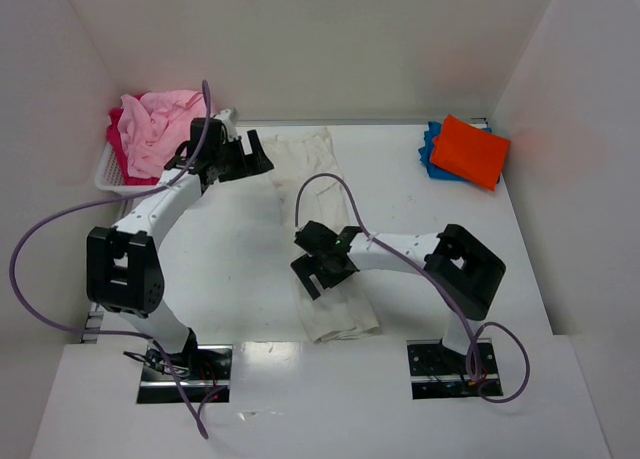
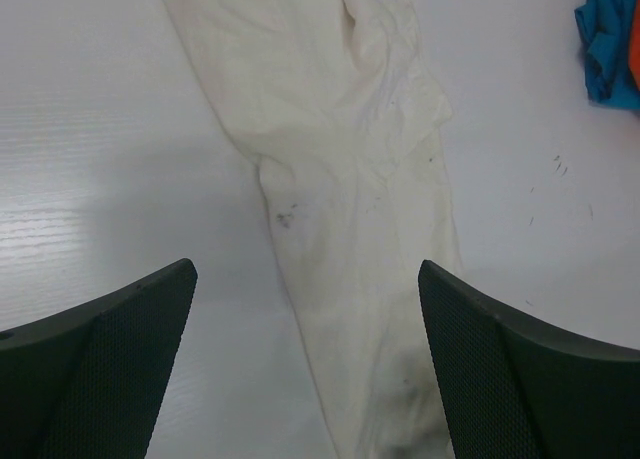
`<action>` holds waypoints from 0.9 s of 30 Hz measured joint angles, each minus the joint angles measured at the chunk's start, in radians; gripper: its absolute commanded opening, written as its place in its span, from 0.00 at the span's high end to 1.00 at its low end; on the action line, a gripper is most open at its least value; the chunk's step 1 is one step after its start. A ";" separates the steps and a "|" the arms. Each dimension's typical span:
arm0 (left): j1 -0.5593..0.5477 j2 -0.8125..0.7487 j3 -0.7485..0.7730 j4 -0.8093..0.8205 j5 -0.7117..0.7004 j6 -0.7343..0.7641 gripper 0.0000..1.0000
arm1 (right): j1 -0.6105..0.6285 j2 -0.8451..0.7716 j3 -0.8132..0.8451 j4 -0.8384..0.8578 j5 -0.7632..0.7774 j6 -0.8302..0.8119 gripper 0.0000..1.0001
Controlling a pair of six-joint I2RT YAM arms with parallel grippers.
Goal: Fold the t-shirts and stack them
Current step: Rotate the tshirt 90 degrees
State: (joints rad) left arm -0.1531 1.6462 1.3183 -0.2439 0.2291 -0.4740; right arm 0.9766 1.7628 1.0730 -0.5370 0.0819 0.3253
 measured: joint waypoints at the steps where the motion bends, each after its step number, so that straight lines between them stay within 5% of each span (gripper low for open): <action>1: 0.004 -0.008 -0.001 -0.001 0.003 0.000 0.01 | 0.000 0.006 0.007 0.000 0.001 0.001 0.01; 27: 0.072 -0.044 -0.032 -0.004 0.071 0.004 0.01 | 0.005 0.216 0.308 0.012 0.087 0.079 0.00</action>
State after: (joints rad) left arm -0.0814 1.6020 1.2865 -0.2475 0.3005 -0.4702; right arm 0.9813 1.9793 1.3813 -0.5251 0.1693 0.4040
